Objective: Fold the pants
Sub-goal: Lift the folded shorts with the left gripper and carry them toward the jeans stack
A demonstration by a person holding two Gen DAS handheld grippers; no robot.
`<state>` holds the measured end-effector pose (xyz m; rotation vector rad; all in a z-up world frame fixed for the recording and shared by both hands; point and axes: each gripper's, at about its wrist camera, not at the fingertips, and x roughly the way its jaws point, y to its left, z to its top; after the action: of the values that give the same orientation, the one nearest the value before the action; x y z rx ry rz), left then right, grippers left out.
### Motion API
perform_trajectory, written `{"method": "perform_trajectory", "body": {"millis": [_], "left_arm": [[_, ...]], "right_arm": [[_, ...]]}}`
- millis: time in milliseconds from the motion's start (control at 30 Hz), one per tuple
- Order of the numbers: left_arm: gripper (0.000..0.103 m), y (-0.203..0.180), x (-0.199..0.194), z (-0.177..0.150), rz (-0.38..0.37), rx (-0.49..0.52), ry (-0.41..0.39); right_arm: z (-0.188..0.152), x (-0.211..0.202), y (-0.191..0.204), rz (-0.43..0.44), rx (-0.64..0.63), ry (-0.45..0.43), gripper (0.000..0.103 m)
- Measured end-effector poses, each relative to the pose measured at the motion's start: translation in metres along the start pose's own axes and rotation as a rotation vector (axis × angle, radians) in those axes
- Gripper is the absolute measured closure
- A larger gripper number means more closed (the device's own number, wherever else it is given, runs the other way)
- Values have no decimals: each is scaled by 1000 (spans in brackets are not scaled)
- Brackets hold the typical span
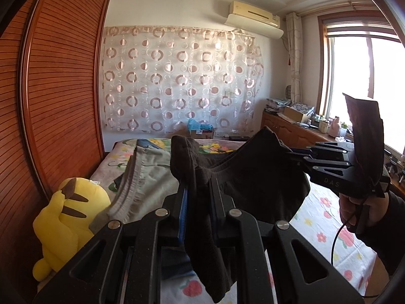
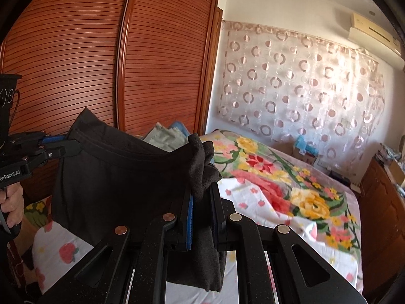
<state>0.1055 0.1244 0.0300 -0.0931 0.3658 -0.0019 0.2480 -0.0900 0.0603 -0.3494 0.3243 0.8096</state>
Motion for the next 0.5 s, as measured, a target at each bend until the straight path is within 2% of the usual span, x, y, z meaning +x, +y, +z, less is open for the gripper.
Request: {"method": "perform_trajectory", "body": {"millis": [333,500], "left_arm": [[87,33,22,11,67,-45,-26],[87,49,31,1,99,-108,-10]], "right_arm": [[36,53,-6,-6,-135,-62,92],[45,93,-1,7,-189,-47,92]]}}
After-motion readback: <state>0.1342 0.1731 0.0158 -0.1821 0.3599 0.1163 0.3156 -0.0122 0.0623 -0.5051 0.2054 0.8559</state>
